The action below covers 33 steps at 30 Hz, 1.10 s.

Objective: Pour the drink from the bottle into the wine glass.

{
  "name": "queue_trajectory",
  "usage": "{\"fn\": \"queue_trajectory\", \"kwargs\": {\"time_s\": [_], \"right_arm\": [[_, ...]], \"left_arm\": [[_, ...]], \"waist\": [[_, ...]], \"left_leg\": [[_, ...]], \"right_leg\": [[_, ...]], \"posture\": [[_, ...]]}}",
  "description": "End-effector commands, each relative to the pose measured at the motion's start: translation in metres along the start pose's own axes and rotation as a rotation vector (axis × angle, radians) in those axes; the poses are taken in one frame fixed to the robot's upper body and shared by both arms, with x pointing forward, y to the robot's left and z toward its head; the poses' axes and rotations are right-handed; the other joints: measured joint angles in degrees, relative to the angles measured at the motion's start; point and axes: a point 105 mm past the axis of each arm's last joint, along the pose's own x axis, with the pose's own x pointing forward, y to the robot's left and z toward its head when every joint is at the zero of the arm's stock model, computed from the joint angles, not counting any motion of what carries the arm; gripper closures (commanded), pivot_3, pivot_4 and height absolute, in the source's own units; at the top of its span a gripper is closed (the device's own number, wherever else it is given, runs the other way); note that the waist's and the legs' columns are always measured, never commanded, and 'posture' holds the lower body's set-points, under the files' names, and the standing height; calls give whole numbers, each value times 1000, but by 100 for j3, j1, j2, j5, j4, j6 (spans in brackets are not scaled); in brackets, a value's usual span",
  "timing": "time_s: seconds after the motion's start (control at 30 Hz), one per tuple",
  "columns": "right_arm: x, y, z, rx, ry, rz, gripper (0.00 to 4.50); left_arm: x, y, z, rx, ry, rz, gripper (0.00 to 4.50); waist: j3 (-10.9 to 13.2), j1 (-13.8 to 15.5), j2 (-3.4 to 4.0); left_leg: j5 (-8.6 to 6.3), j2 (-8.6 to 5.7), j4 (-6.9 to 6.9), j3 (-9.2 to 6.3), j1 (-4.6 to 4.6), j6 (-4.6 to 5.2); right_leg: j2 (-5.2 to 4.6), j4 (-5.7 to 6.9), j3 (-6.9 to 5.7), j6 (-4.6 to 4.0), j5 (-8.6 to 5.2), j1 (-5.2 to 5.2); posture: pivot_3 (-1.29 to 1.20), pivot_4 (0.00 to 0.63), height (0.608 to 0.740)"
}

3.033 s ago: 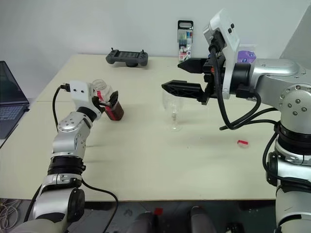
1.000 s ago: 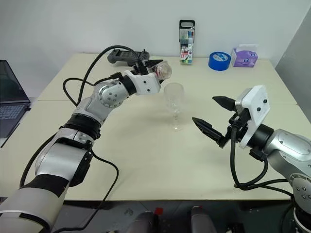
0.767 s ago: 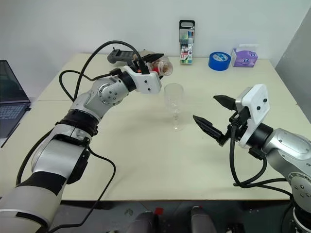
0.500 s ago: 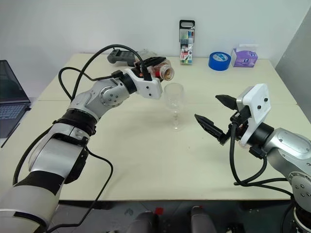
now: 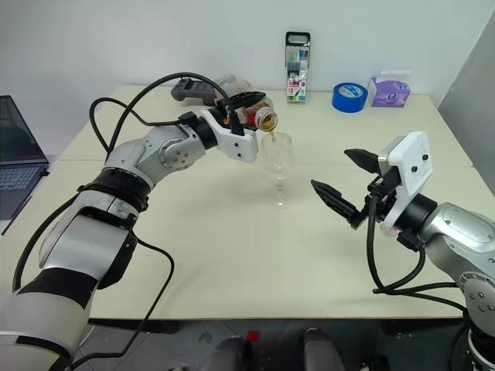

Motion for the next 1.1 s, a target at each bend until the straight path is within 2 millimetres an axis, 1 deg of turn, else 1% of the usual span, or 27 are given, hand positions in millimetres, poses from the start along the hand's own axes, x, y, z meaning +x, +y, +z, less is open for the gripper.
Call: {"fn": "queue_trajectory", "kwargs": {"time_s": [0.03,0.5,1.0,1.1], "right_arm": [[-2,-2,8,-42,-26,-11,0],[-2,-2,5,-45,-18,-7,0],[1,-1,6,-51,-20,5,0],[2,-1,6,-50,-21,8,0]], "left_arm": [[2,29,-2,51,0,76,2542],[3,34,-5,120,4,77,2543],[3,35,-6,138,1,72,2543],[2,37,-8,136,11,77,2543]], "waist": [[0,0,0],[0,0,0],[0,-1,0],[0,-1,0]], "left_leg": [[0,0,0,0,0,0],[0,-1,1,3,0,0],[0,-2,2,6,0,0],[0,-1,2,6,0,0]], "right_leg": [[0,0,0,0,0,0],[0,1,0,0,0,0],[-1,2,0,0,0,0],[-1,3,0,0,0,0]], "posture": [[0,150,740],[0,150,740],[0,150,740],[0,150,740]]}}
